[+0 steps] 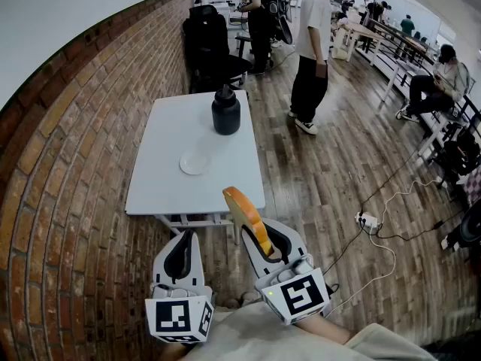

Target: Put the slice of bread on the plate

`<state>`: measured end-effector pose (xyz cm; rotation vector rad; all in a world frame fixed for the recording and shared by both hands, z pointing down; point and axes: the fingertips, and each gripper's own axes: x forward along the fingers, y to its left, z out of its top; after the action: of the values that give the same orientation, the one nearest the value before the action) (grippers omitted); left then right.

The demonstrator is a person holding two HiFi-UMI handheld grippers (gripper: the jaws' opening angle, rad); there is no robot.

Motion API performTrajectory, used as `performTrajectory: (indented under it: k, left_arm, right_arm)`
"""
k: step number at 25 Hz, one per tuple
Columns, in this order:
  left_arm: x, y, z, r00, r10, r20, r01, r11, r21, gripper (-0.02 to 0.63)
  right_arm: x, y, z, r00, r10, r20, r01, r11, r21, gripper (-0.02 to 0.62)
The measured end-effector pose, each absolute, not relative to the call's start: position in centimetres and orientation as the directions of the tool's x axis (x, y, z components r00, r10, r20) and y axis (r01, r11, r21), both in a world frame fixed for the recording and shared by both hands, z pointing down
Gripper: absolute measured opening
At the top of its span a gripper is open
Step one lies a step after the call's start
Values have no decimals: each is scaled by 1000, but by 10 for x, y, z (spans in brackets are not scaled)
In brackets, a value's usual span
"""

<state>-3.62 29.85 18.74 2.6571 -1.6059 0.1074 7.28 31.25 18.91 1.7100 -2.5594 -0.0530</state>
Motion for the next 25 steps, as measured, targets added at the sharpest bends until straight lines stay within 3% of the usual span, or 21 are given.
performTrajectory:
  k: [25]
  left_arm:
    - [-22,287,193,390,-917,79,-920,-392,-12,23]
  right_arm:
    - [101,298,202,-428,-903,33,-903,429,19,98]
